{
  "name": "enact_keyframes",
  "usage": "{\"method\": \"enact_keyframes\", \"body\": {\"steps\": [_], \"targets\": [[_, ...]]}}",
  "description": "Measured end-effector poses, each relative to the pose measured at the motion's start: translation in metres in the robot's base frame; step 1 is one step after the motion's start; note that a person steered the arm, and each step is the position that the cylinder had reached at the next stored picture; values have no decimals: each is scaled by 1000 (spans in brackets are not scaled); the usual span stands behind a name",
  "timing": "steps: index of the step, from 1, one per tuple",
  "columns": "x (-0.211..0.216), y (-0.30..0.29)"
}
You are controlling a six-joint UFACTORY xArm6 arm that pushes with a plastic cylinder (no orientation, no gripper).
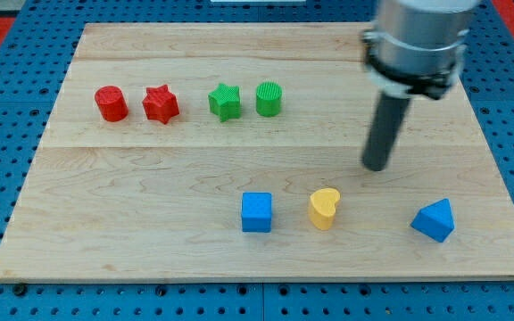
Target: Slide the blue triangle slightly up
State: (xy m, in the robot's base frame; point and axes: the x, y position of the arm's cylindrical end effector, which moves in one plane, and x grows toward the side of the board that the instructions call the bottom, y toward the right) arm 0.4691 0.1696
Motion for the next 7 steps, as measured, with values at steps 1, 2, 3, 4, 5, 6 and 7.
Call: {"method": "enact_keyframes", "body": {"steps": [1, 2, 3, 4, 5, 6, 7], "targets": [[6, 69], [43, 93], [79, 85], [111, 69], [114, 39], [114, 25], [108, 25]]}}
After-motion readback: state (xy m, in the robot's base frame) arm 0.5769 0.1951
